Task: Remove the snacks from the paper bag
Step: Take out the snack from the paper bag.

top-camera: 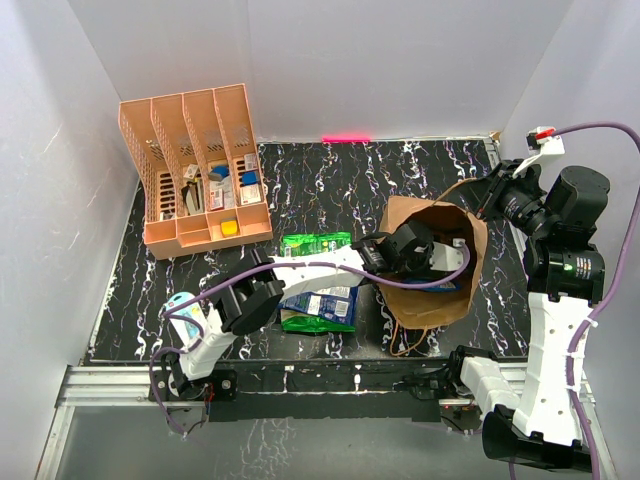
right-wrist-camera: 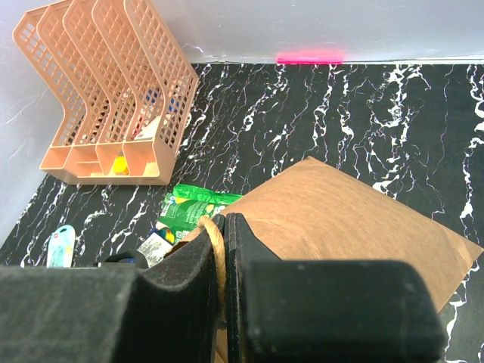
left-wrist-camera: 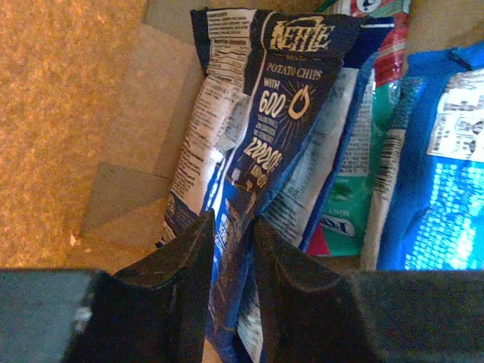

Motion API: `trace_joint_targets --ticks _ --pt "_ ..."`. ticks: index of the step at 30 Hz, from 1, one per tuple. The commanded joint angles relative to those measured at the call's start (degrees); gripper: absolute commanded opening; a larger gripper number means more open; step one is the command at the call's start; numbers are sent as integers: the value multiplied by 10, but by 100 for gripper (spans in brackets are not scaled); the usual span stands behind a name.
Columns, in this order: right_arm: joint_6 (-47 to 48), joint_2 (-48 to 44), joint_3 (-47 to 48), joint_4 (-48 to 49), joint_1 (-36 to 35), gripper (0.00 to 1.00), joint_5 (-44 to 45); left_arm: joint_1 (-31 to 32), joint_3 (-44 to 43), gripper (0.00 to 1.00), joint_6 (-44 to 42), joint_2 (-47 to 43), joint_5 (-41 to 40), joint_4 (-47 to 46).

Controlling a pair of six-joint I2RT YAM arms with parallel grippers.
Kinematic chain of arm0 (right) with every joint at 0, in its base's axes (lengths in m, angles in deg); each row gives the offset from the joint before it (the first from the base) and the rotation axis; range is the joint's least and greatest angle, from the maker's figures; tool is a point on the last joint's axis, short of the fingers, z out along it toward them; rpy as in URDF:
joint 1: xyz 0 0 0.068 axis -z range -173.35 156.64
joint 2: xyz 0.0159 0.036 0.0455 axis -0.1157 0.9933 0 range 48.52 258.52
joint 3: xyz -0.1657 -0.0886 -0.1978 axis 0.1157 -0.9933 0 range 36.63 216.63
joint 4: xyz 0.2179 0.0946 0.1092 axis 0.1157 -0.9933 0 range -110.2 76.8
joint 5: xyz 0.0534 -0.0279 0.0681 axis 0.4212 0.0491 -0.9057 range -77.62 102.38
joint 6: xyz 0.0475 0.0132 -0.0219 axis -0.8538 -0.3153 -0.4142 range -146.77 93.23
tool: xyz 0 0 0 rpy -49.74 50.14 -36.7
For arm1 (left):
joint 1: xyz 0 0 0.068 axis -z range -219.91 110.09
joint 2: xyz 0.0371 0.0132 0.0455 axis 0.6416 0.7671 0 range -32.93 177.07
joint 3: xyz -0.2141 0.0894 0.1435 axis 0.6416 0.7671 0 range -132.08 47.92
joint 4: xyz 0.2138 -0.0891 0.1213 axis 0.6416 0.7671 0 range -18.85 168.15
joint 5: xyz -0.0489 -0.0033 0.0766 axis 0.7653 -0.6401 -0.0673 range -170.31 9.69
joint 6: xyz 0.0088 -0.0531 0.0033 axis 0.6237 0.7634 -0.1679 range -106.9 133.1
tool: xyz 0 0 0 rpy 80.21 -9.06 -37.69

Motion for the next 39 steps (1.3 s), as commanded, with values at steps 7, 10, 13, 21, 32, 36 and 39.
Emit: trace_joint_targets --ticks 7,10,13,21,32,36,39 --pt "7 -7 26 37 -1 8 4 0 -52 34 -56 48 -29 -28" --pt "8 -7 29 34 -1 8 6 3 -59 36 -71 62 -40 -20" --pt "10 -8 31 32 -2 8 9 6 -44 38 -81 51 -48 -25" --pt "9 -8 24 37 -2 8 5 12 25 47 -92 6 -55 -74" --pt "7 -8 34 30 -2 8 5 9 -74 38 -149 113 -155 -189" --pt "7 -7 36 30 -2 8 7 8 -108 43 -169 136 -134 -160" --pt "8 -7 39 30 -2 8 6 7 -109 48 -165 141 -116 -147"
